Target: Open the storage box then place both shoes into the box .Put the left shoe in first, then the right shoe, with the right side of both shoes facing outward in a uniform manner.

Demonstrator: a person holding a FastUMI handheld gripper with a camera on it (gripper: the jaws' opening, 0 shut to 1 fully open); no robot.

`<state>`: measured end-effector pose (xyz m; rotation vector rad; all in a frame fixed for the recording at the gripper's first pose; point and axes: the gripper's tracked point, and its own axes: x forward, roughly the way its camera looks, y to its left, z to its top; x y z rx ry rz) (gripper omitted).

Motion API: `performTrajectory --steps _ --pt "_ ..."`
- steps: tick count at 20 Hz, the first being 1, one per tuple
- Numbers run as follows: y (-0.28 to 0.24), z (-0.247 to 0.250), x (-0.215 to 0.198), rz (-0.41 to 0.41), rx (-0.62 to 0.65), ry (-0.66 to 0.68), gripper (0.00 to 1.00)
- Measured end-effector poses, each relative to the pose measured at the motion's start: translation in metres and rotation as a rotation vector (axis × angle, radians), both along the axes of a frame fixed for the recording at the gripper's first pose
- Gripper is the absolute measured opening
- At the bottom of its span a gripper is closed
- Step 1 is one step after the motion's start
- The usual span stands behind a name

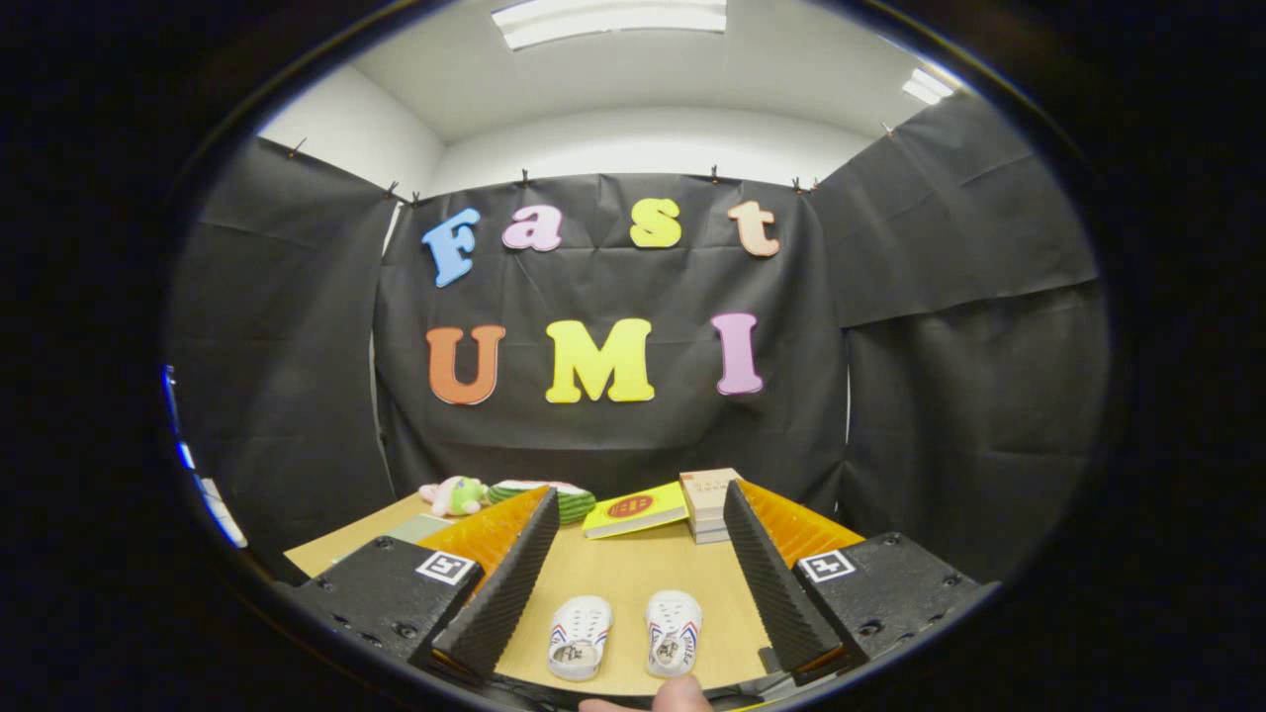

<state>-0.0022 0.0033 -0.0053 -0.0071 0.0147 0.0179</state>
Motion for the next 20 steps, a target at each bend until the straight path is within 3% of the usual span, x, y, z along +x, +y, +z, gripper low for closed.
performTrajectory --steps 13,20 --pt "0.005 -0.01 0.007 0.033 -0.011 0.009 1.0" --pt "0.041 -0.051 0.029 0.236 0.083 0.108 1.0"
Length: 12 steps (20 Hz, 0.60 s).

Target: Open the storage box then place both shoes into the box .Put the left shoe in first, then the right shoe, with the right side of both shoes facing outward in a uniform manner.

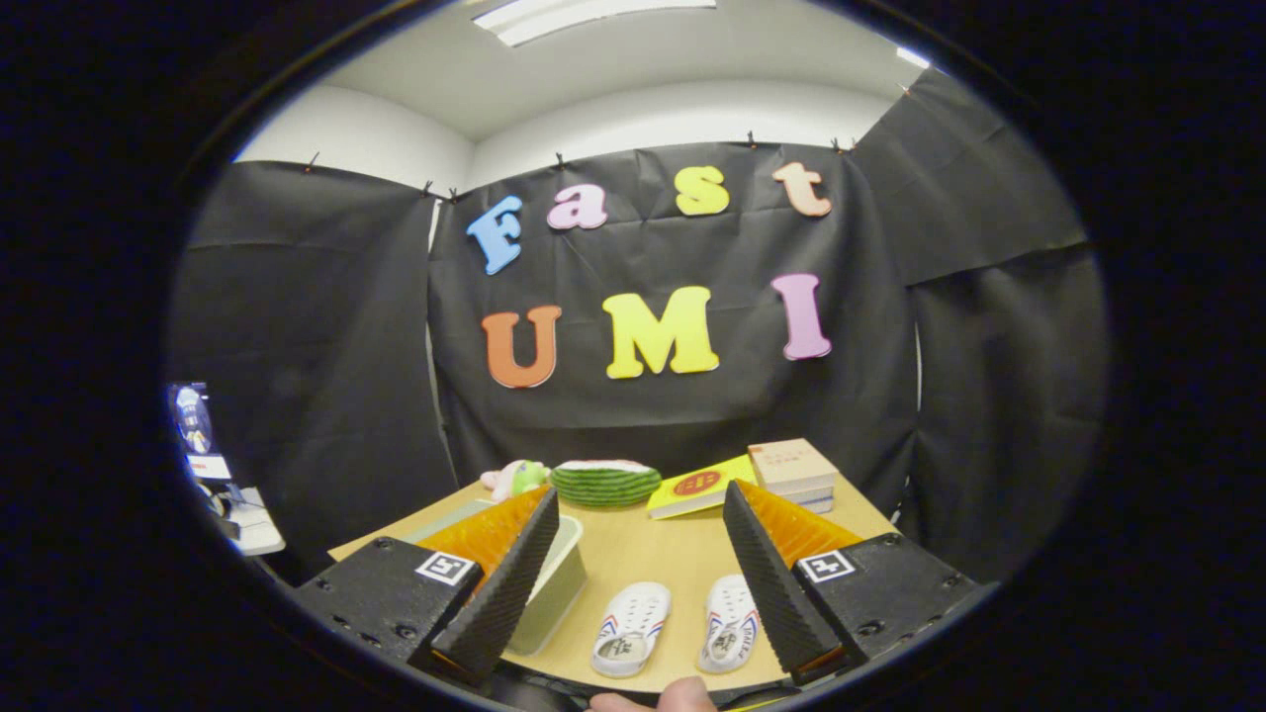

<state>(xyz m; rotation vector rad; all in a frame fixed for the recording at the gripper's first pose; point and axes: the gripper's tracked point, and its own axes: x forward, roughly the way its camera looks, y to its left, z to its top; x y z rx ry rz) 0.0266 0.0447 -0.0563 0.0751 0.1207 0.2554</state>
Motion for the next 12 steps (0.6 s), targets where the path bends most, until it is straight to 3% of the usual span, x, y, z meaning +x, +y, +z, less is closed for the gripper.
performTrajectory --steps 9,12 --pt "0.051 -0.065 0.018 0.254 0.182 0.246 1.0" --pt "0.064 -0.087 0.024 0.305 0.237 0.344 1.0"
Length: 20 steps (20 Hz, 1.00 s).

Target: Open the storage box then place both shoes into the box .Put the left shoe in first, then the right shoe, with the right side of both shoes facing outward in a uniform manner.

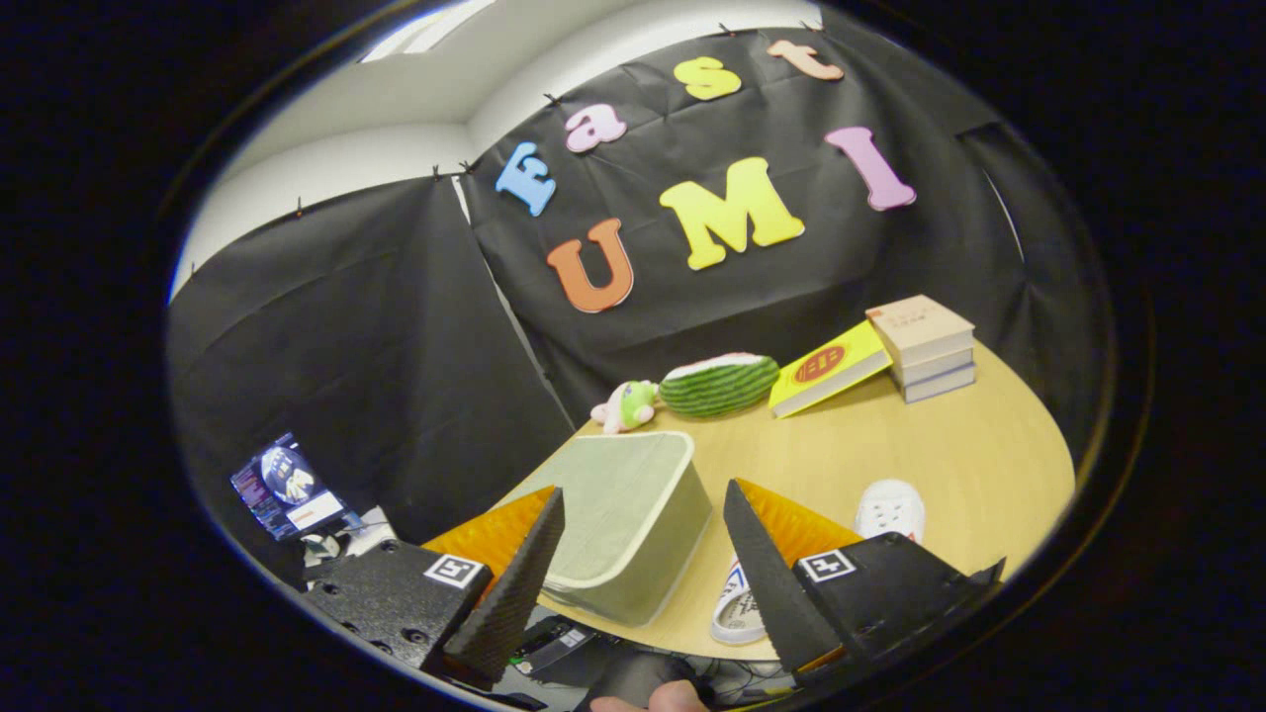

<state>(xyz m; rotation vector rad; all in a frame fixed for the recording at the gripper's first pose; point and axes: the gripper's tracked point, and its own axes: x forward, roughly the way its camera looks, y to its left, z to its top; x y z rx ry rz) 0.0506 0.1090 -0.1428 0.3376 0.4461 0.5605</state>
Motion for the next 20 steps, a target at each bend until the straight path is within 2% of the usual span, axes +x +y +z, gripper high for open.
performTrajectory --steps 13,20 --pt "0.054 -0.077 0.005 0.18 0.235 0.401 0.97" --pt "0.071 -0.094 0.01 0.219 0.307 0.488 0.78"
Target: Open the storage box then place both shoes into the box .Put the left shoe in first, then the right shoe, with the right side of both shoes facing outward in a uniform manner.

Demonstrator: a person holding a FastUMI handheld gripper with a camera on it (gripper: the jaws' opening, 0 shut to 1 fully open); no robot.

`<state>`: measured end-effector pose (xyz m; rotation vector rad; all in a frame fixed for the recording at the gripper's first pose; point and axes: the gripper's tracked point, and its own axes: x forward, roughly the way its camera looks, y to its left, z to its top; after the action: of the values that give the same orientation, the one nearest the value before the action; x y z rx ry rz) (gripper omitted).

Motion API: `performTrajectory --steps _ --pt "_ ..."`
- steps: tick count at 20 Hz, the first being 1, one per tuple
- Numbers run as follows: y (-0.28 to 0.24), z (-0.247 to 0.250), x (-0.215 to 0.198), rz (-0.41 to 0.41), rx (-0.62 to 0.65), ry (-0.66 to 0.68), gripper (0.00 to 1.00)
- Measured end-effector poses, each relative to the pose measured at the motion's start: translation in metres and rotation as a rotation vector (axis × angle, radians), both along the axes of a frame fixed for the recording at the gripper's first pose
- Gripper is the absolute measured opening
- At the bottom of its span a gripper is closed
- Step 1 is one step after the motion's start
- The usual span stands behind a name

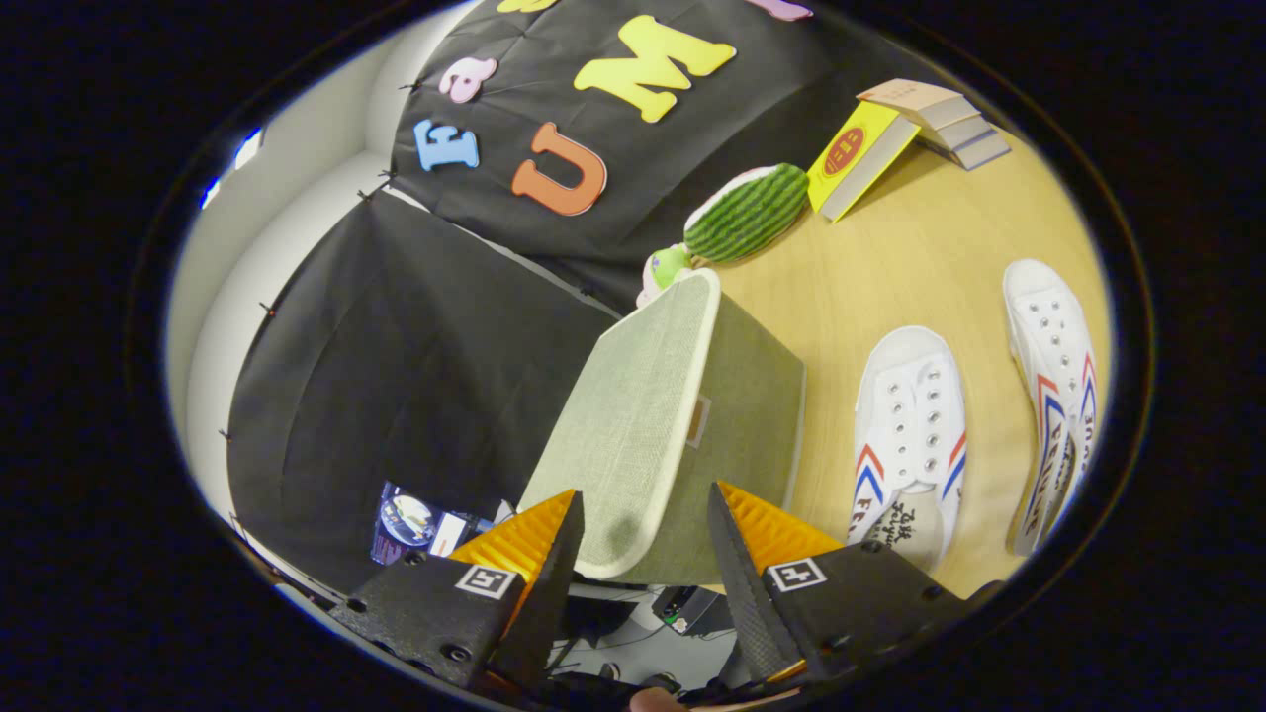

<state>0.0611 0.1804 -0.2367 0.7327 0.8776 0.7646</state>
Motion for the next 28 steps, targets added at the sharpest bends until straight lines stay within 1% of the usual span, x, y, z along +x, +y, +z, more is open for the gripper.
performTrajectory --steps 1,5,6,7,8,9,10,11,12,14,19,22,25,28 --pt "0.004 -0.002 0.0 0.011 0.014 0.017 0.76" --pt "0.011 -0.004 0.003 0.02 0.069 0.062 0.57" --pt "0.012 -0.001 0.003 0.018 0.082 0.064 0.48" --pt "0.012 0.001 0.004 0.014 0.086 0.063 0.42" --pt "0.012 0.002 0.004 0.012 0.085 0.056 0.32" --pt "0.012 0.004 0.005 0.01 0.085 0.05 0.29" --pt "0.013 0.005 0.005 0.007 0.085 0.048 0.22" --pt "0.013 0.006 0.005 0.001 0.094 0.051 0.18" --pt "0.013 0.009 0.004 0.001 0.098 0.058 0.12" --pt "0.014 0.018 0.006 0.001 0.116 0.059 0.06" --pt "0.026 0.054 0.006 0.016 0.121 -0.011 0.06" --pt "0.044 0.079 0.004 0.054 0.071 -0.068 0.06" --pt "0.071 0.113 0.002 0.094 0.052 -0.129 0.06" --pt "0.098 0.13 0.003 0.13 -0.044 -0.221 0.06"
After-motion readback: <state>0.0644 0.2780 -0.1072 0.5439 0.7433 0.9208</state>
